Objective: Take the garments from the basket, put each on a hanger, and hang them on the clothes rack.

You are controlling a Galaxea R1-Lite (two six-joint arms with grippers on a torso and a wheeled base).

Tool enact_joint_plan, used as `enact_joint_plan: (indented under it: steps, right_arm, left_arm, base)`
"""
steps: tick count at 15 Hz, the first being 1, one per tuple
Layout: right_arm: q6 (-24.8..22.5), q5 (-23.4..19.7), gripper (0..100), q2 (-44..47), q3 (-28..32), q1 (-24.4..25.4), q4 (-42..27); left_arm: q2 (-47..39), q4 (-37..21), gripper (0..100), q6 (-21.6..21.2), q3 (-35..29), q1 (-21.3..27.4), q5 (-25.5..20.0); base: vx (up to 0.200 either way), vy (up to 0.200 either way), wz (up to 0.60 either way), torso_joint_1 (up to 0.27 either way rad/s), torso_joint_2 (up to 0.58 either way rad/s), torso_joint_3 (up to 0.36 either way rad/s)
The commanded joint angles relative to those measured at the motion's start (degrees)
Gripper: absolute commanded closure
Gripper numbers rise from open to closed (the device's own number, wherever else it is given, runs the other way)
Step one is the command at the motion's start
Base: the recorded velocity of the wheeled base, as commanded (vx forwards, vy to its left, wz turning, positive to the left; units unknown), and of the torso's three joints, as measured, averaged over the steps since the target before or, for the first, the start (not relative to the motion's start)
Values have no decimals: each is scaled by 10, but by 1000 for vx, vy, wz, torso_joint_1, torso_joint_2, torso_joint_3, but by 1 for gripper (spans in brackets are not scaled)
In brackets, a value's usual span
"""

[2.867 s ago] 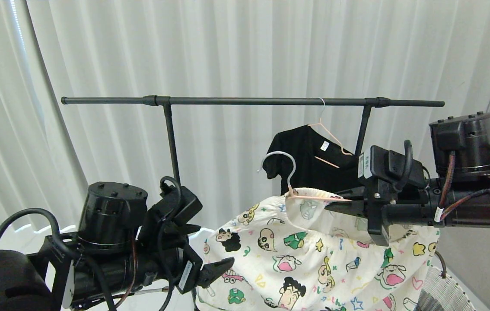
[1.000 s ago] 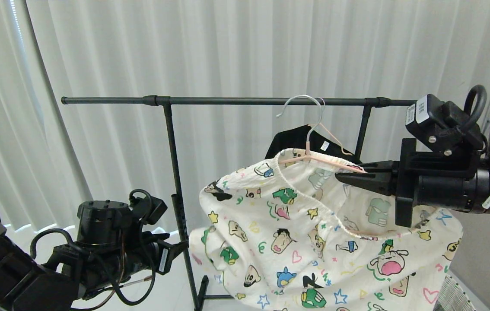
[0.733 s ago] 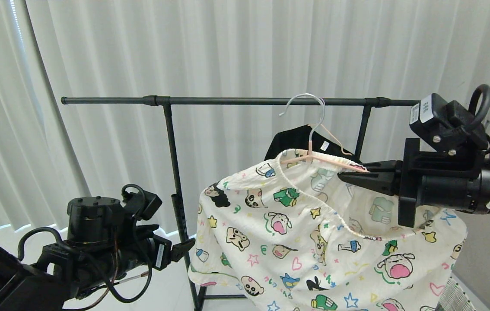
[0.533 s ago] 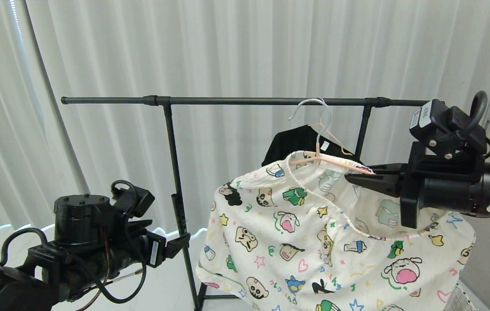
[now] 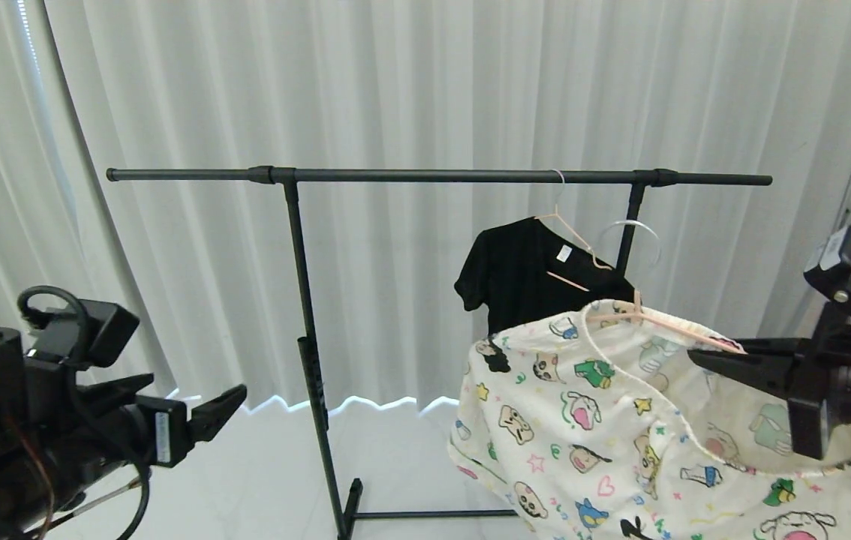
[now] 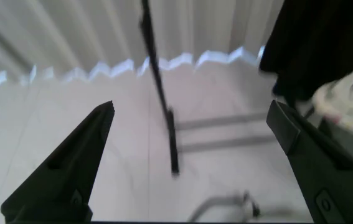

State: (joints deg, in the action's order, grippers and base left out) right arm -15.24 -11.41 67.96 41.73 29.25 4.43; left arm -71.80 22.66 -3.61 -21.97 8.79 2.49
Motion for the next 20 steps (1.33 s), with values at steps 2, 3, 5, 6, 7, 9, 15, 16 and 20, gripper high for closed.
enact_joint_plan:
  steps: [2,3,5,6,7,9,15,16,20]
  right_arm:
    - [35,58,100,-107,-2,0,-108]
    - [52,76,100,-114,2,-2,-129]
    - [96,114,100,-100,4,-2,-138]
    - [116,133,100,-79,5,-2,-137]
    - [138,144,100,-61,14,-2,-134]
    - [173,142,100,-22,42,-1,-117]
    - [188,104,100,123,136,3,1]
    - [188,104,100,147,164,3,3]
    - [192,89,100,201,240,3,8]
  left_arm:
    - [179,-299,0,21,-111,-62,21]
    - [188,-304,0,20,-109,-70,23]
    - [191,-304,0,17,-110,-70,32]
    - [190,-304,0,12,-106,-70,33]
    - [187,-302,0,4,-103,-70,33]
    - [174,-288,0,-7,-98,-70,33]
    - [135,-216,0,-27,-79,-70,32]
    - [134,-216,0,-29,-79,-69,32]
    - [138,-216,0,-30,-77,-69,32]
  base:
    - [0,0,0,0,0,0]
    - [0,0,0,0,0,0]
    - [0,0,0,0,0,0]
    - [0,0,0,0,0,0]
    - [0,0,0,0,0,0]
    - [0,0,0,0,0,0]
    - [33,0,0,1,0,1]
    - [200,0,0,2,2,2]
    - [200,0,0,2,-1,2]
